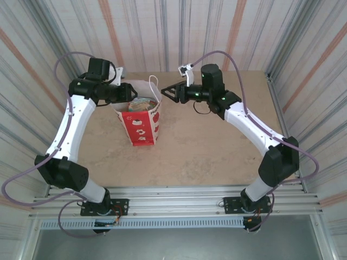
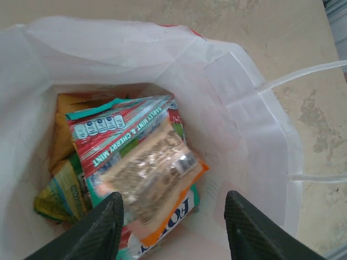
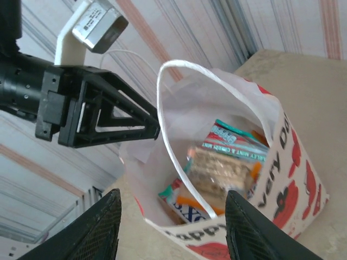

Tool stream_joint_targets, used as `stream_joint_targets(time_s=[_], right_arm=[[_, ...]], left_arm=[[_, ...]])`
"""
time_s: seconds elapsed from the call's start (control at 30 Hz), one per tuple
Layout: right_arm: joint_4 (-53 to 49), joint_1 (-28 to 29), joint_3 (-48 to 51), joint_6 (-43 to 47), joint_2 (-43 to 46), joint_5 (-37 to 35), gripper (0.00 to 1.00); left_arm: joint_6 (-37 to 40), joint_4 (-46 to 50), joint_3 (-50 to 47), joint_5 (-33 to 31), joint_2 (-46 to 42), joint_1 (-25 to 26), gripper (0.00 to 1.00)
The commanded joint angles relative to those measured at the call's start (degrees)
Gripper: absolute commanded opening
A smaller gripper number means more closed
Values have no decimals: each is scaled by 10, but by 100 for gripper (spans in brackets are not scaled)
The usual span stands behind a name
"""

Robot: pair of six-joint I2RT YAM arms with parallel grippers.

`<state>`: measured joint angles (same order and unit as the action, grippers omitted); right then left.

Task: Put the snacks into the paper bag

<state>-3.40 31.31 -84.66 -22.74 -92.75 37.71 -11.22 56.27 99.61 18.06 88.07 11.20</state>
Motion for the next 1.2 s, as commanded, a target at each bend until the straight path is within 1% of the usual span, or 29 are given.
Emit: stream_joint_targets(time_s=[0.0, 0.13, 0.27, 0.5, 0.63, 0.7, 0.73, 0.8, 1.03, 1.07, 1.1, 1.17], right_arm=[[-25, 10, -47, -25, -32, 18, 53], [-30, 20, -94, -40, -67, 34, 55], [-40, 27, -136, -44, -98, 33, 57], [-60, 31, -191, -48, -142, 24, 58], [-64, 34, -218, -51, -164, 29, 58], [-66, 36, -223, -54, -175, 32, 56], [-68, 37, -247, -54, -180, 32, 53], [-73, 37, -255, -55, -187, 32, 41], [-80, 38, -236, -38, -166, 15, 8], [-75, 38, -233, -36, -158, 10, 5], [-69, 37, -209, -33, -149, 6, 1], [-62, 38, -189, -28, -130, -6, 0]], left_arm=[[12, 21, 30, -23, -35, -5, 55], [13, 21, 32, -58, -83, -5, 59], [15, 31, 30, -115, -121, -6, 61], [11, 37, 12, -174, -142, -20, 66], [-2, 39, 0, -181, -140, -49, 68], [-2, 38, -5, -174, -133, -62, 68], [-2, 38, -7, -168, -129, -68, 68], [-1, 37, -11, -162, -121, -73, 68], [3, 20, -19, -150, -108, -75, 68], [5, 20, -18, -149, -107, -75, 67], [6, 20, -17, -147, -106, -75, 67], [7, 19, -15, -145, -105, -75, 67]])
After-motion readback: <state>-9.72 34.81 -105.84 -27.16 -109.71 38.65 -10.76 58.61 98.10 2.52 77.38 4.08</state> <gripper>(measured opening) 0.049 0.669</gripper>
